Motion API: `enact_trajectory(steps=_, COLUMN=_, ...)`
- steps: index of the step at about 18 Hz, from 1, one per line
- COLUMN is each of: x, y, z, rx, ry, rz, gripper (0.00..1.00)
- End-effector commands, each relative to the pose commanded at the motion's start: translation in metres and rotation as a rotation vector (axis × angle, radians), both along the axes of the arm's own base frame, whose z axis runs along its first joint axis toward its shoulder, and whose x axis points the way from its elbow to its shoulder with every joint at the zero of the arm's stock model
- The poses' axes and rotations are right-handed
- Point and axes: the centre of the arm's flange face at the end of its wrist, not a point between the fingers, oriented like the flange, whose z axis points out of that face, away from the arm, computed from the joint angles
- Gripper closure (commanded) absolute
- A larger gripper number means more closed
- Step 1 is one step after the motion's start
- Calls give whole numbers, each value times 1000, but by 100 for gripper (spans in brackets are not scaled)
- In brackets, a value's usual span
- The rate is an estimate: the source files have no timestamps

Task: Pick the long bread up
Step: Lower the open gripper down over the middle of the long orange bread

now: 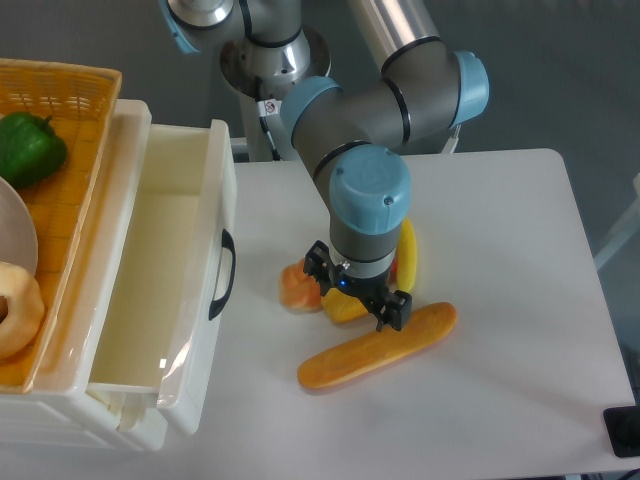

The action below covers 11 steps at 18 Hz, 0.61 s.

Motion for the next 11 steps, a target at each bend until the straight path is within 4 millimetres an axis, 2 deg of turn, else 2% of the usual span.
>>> enact_trajectory(steps=5, x=-3, y=3, z=-5, rx=14, ry=16, rz=5, gripper=0)
enact_trajectory(steps=7, x=-7, y=7, z=-13, rx=27, ry=23, rz=6, gripper=0)
enact_trajectory(steps=11, x=-13, y=12, z=-41, rx=25, ry=15, rz=7, gripper=0)
